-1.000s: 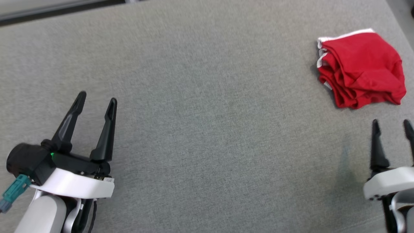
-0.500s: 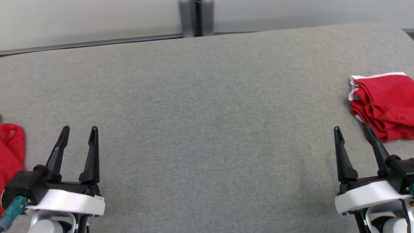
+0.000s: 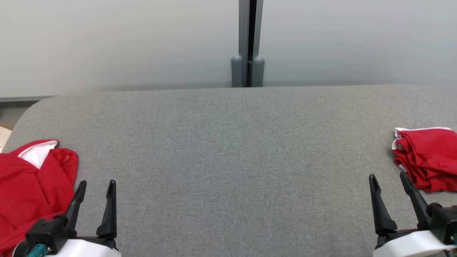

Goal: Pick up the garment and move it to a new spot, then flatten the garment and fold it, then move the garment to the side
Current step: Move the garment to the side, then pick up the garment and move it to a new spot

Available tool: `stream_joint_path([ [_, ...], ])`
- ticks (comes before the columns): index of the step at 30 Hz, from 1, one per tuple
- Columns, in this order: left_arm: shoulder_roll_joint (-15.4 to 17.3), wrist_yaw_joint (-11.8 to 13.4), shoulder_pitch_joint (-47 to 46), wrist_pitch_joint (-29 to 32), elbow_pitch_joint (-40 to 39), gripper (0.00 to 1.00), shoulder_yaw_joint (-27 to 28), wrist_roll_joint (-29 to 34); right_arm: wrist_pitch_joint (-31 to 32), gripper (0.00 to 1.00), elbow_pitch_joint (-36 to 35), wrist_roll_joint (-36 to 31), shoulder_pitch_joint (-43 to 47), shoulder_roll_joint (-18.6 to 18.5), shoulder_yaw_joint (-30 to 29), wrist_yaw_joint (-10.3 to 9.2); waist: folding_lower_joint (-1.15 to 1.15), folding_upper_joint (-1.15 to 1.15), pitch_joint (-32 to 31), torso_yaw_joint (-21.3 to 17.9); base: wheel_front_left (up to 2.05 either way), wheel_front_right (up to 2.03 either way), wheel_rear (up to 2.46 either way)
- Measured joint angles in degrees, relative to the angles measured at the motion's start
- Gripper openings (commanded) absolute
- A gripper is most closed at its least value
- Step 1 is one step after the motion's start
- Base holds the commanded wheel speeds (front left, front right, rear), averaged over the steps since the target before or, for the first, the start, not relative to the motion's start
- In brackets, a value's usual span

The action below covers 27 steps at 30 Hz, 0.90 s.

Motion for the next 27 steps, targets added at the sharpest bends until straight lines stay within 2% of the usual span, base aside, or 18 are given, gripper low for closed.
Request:
stream_joint_path([
  [9,0.2,0.4,1.7,0.5,1.0,1.00,-0.8,0.2,1.0,1.00,-1.5,0.9,3.0,0.0,-0.3,0.00,-0.01,0.00,-4.1,0.3,0.00,0.00,0.00],
  [27,0.7,0.4,1.4,1.0,2.9,1.00,-1.5,-0.3,1.8,1.00,-1.7,1.4,3.7,0.0,-0.5,0.00,0.00,0.00,-4.6,0.7,0.00,0.00,0.00],
])
